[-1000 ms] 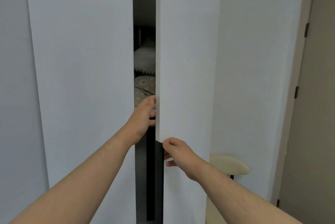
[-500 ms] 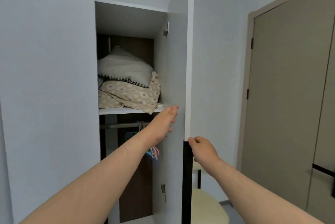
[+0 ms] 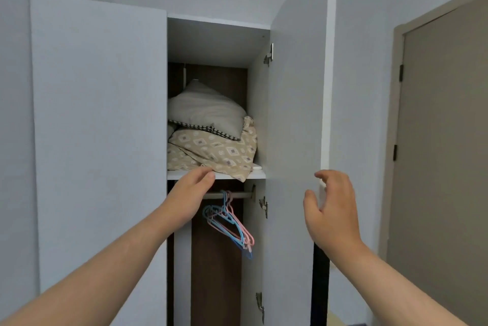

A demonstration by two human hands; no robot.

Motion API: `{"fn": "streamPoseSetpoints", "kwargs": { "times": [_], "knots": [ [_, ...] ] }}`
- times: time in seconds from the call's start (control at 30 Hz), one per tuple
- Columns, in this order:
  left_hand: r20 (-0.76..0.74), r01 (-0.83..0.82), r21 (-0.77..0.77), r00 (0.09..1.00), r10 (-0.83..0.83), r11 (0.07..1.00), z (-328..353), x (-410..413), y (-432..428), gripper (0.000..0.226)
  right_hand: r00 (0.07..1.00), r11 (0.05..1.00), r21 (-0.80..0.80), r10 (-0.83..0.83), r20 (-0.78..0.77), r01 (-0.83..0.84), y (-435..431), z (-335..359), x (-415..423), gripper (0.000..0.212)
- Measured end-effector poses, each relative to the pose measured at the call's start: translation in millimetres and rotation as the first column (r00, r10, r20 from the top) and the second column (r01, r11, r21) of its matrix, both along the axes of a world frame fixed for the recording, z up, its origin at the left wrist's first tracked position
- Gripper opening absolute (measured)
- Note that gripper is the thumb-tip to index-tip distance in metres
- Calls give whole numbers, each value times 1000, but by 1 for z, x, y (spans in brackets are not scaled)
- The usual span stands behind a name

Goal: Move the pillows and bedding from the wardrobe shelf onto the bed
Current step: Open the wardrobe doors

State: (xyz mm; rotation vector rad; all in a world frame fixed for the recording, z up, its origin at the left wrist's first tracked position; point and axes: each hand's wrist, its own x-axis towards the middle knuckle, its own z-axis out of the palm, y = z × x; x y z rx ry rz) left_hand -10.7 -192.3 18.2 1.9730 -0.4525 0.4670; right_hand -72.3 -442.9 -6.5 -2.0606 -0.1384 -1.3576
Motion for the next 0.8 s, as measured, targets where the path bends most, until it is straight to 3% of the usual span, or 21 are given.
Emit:
{"fn": "streamPoseSetpoints", "kwargs": {
  "times": [0.07, 0.2, 0.37, 0.6, 0.7, 0.8],
  "knots": [
    [28, -119, -20, 992, 120, 993, -4, 21, 22, 47, 994, 972, -234, 40, 104, -14, 27, 8, 12, 34],
    [48, -335, -49, 940, 338, 941, -11, 73, 65, 55, 993, 887, -450, 65, -103, -104, 75, 2, 68, 45],
    [230, -531, 148, 839, 493, 834, -14, 153, 111, 78, 960, 830, -536, -1, -279, -155, 134, -8, 164, 57],
    [496, -670, 277, 714, 495, 689, -13, 284, 141, 89, 827, 744, -631, -203, -525, -218, 204, -22, 311, 72],
    [518, -701, 306, 691, 505, 645, -26, 320, 148, 97, 764, 713, -670, -309, -566, -208, 211, -31, 343, 80],
    [582, -726, 299, 653, 484, 620, -36, 338, 151, 102, 793, 709, -684, -312, -523, -173, 209, -36, 355, 83]
  ]
}}
